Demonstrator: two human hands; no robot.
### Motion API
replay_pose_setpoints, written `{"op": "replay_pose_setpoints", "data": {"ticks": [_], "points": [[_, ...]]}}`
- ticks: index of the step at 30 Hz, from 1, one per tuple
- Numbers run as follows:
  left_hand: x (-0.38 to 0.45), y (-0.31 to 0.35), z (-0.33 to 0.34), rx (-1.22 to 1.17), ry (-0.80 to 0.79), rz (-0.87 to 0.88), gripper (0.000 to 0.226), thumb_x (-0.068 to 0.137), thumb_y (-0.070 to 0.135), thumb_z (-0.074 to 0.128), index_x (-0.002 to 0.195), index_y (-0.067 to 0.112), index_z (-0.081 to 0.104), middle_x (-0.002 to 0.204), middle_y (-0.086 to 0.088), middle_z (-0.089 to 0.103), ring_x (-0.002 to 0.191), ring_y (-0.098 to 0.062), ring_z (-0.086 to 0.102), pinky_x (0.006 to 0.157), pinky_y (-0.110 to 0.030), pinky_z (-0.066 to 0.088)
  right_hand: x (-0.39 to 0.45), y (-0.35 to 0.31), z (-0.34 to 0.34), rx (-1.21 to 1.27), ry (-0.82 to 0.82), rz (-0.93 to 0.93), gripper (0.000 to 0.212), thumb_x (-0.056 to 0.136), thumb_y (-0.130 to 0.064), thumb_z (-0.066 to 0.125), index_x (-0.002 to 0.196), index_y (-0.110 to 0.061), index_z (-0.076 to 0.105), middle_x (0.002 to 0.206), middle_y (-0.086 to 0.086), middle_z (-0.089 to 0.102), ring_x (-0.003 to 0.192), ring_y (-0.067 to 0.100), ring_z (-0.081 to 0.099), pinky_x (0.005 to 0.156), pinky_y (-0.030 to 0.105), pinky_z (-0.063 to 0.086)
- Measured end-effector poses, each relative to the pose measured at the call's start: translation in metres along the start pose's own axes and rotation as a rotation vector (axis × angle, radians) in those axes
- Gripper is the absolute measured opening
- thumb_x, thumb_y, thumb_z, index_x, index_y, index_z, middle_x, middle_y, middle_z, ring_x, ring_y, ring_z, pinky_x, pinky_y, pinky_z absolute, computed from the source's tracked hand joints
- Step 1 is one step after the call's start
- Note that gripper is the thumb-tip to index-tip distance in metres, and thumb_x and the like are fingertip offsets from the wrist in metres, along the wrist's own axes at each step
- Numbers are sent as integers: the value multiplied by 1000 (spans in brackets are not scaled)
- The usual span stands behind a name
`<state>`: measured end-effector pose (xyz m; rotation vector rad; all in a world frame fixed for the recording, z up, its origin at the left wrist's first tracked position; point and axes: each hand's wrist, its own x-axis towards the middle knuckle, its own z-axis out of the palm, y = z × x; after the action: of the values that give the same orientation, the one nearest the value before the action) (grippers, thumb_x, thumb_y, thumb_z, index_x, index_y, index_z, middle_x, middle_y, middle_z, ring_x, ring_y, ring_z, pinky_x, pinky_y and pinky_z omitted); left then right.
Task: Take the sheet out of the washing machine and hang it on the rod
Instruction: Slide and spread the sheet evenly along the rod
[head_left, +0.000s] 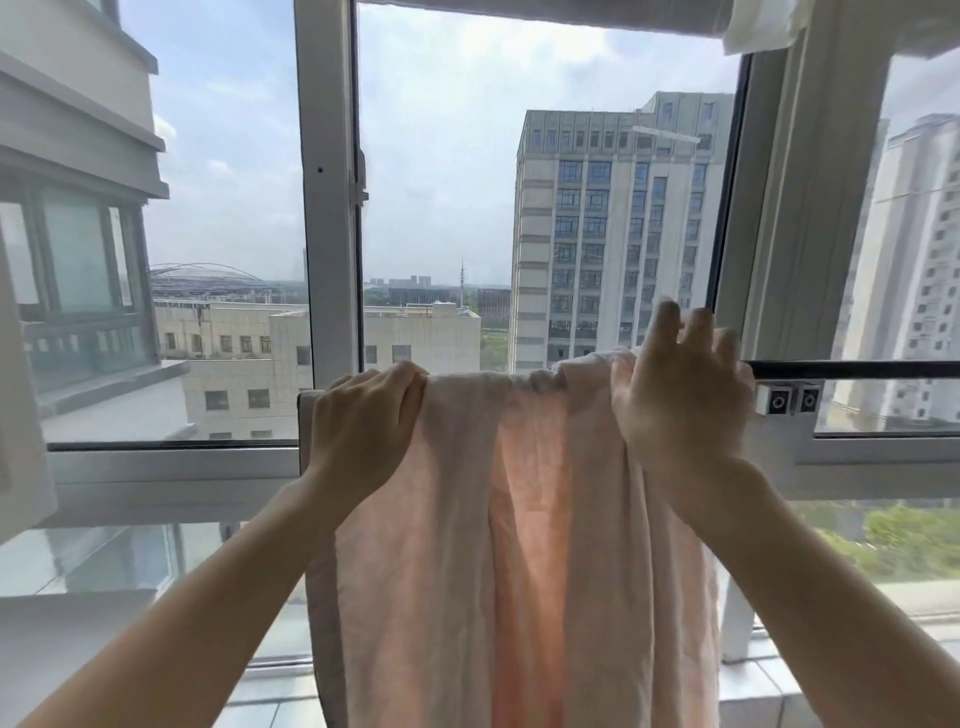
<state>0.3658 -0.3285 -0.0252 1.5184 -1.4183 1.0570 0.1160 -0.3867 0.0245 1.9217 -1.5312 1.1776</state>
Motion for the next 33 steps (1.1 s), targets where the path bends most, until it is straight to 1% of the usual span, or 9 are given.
{"op": "replay_pose_setpoints", "data": {"ticks": [3,5,8,15,21,25,28,31,33], "points": [[0,4,-4,-5,4,7,32,98,34,39,82,19,63,62,4,64,57,-22,61,58,-26,28,-3,-23,12,218,-29,-412,30,95,-31,55,119,-14,61,124,3,59,117,21,51,98,40,42],[-1,5,-6,-13,-4,-6,31,98,34,39,82,20,62,63,4,64,58,-23,61,58,-26,28,-4,-36,26,318,-117,-520,22,96,-31,55,107,-17,68,112,0,66,110,20,56,96,41,45],[-1,5,-7,-17,-9,-44,33,98,35,38,80,20,61,59,4,61,55,-21,60,56,-26,27,-6,-43,37,440,-121,-490,21,95,-33,56,100,-18,68,98,-2,68,92,19,62,84,40,50],[4,7,-7,-82,-23,-124,24,98,31,52,80,20,64,51,14,46,43,-11,45,46,-21,26,-5,-20,48,629,3,-453,11,90,-18,66,96,-11,72,90,-1,72,84,15,66,81,37,54],[7,6,-6,-87,-35,-177,24,100,30,48,85,18,62,56,6,58,46,-20,50,54,-30,42,23,-1,41,345,-10,-316,12,94,-11,53,91,-16,63,87,-3,64,72,16,57,68,23,37],[11,12,-4,-82,-27,-163,22,99,27,50,85,17,63,58,-2,63,49,-27,58,55,-33,46,34,26,36,221,71,-134,15,95,-22,47,85,-26,57,81,-8,64,67,21,63,63,36,54],[12,23,-5,-49,-37,-203,22,99,28,50,86,17,64,61,-4,66,54,-28,60,56,-31,39,43,30,31,220,-9,-94,15,92,-20,49,79,-23,55,71,-3,60,66,25,63,63,39,55],[15,26,-9,-52,-125,-241,21,97,33,50,88,22,66,68,2,69,61,-21,61,63,-33,48,40,19,22,234,-98,-259,13,92,-12,56,99,-19,64,92,4,65,90,24,63,71,34,50],[17,25,-14,-110,-208,-251,21,94,45,53,92,28,65,77,11,70,70,-14,63,70,-31,47,32,5,20,378,-167,-493,22,91,-12,60,111,-16,64,108,4,66,112,18,55,89,32,48]]}}
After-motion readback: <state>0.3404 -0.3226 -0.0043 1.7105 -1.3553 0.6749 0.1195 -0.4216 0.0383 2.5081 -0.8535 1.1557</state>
